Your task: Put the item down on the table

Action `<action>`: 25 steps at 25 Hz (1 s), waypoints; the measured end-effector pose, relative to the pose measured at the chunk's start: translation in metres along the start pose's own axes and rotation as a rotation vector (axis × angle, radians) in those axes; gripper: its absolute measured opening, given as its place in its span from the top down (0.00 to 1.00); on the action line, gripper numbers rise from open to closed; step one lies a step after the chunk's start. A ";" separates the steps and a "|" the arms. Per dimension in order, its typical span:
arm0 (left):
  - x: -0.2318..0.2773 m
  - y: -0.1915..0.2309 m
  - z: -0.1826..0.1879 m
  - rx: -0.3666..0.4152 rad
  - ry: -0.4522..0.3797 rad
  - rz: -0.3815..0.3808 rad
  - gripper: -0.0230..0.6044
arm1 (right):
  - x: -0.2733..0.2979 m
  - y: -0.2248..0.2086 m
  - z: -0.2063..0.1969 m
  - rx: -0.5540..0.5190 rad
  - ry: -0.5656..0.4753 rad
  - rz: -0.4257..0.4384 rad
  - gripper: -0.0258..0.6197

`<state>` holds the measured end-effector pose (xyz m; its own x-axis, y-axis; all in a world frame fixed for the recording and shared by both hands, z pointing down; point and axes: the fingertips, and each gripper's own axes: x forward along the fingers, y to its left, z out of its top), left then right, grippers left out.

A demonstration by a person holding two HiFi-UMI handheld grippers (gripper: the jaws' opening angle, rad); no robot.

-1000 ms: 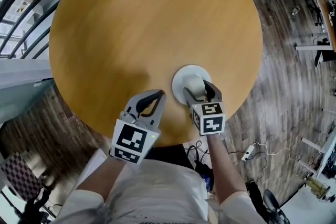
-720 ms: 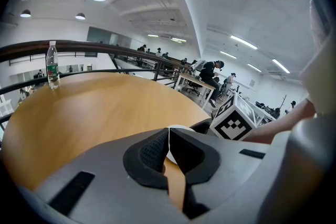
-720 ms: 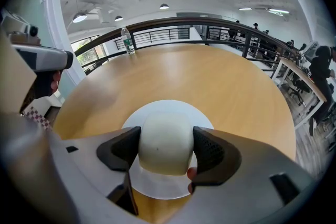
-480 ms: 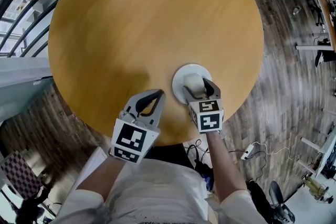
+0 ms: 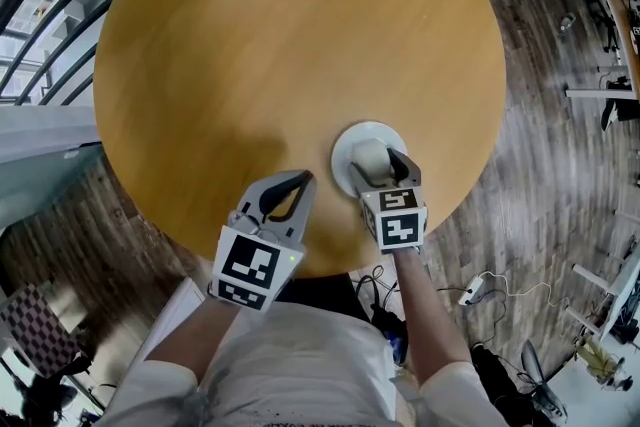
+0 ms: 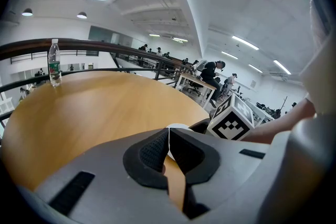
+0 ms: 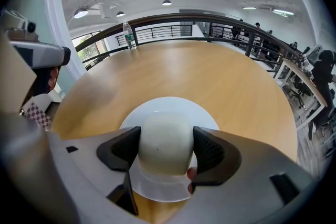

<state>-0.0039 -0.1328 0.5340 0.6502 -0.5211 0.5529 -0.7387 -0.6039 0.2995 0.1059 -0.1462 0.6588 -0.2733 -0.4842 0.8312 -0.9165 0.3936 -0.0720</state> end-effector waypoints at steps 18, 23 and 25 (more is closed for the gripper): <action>-0.002 -0.003 0.001 0.007 0.007 -0.003 0.92 | 0.002 0.000 -0.002 -0.010 0.035 0.004 0.47; -0.003 -0.002 0.000 0.003 0.009 0.000 0.93 | 0.003 0.000 -0.003 -0.017 0.048 0.003 0.47; -0.003 -0.001 -0.001 0.003 0.013 0.002 0.92 | 0.004 0.001 -0.003 -0.016 0.049 0.005 0.47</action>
<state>-0.0058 -0.1302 0.5327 0.6461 -0.5150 0.5634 -0.7396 -0.6047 0.2955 0.1051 -0.1453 0.6635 -0.2629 -0.4431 0.8570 -0.9101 0.4089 -0.0677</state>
